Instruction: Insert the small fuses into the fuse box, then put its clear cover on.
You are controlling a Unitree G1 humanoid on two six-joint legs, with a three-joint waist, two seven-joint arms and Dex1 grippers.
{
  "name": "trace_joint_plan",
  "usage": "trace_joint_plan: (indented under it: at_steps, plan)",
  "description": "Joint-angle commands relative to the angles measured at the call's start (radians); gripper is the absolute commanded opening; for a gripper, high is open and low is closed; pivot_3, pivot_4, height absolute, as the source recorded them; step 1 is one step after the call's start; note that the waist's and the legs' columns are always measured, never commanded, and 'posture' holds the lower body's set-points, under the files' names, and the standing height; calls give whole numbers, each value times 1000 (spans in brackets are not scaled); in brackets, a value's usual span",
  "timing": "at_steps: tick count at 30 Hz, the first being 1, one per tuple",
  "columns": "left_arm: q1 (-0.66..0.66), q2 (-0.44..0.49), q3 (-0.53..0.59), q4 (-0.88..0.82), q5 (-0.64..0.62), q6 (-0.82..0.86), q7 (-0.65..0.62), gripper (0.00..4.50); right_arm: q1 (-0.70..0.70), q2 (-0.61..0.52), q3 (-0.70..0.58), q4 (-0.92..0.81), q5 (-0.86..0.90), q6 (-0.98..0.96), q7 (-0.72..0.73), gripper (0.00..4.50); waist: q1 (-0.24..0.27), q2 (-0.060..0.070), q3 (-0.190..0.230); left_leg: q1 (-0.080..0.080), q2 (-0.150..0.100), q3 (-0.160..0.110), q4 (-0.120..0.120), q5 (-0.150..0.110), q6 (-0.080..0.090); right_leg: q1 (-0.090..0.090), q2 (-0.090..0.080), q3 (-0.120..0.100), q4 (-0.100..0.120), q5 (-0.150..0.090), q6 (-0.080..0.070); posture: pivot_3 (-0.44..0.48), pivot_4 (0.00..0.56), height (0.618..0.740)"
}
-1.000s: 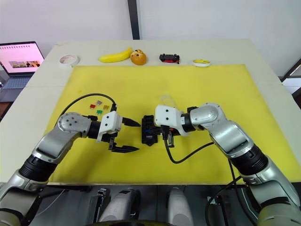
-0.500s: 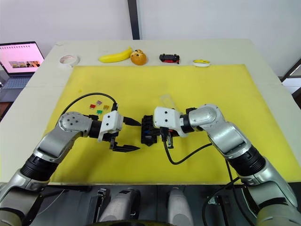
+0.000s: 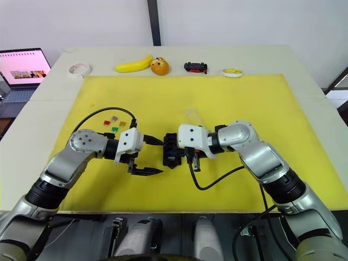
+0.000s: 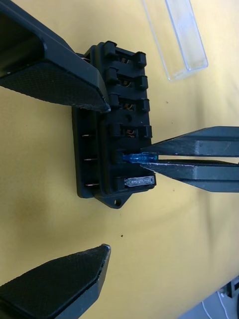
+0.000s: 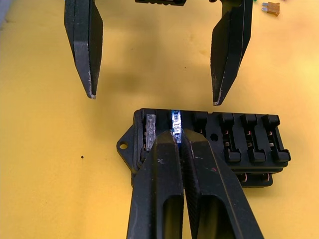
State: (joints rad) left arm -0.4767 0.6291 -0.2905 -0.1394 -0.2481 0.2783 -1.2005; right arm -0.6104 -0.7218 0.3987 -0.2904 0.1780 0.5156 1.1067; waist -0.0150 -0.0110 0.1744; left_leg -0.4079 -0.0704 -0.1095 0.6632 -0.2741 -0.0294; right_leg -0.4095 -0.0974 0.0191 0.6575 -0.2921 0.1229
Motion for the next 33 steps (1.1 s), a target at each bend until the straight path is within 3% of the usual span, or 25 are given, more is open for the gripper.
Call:
trace_joint_plan:
  at_steps: [1, 24, 27, 30, 33]
  plan:
    - [-10, 6, 5, -37, -1, -4, -8, 4459, -2, 8, -14, -4, -6, -12, 3, 0, 0, 0, 0, 0, 0, 0, 0, 0, 0, 0, 0, 0, 0, 0, 0, 0, 150, 740]
    - [-5, 4, 10, -45, -6, 2, -8, 4459, -33, 25, -17, 39, -9, -22, 21, 0, -1, 0, 0, 0, 0, 0, 1, 0, 0, 0, 0, 0, 1, 0, 0, 0, 150, 740]
    - [-2, 3, 10, -47, -7, 3, -6, 4500, -42, 21, -34, 19, 1, -16, 23, 910, 0, 0, 0, 0, 0, 0, 1, 0, 0, 0, 0, 0, 2, 0, 0, 0, 150, 740]
    - [-1, 2, 9, -48, -8, 2, -6, 4500, -51, 14, -54, -11, 22, 8, 32, 2290, 0, 0, 0, 0, 0, 0, 1, 0, 0, 0, 0, 0, 2, 0, 0, 0, 150, 740]
    - [-5, -2, 8, -41, -6, -3, -6, 4500, -50, 6, -61, -34, 27, 18, 39, 2290, 0, 0, 0, 0, 0, 0, 1, 0, 0, -1, 0, 0, 2, 0, 0, 0, 150, 740]
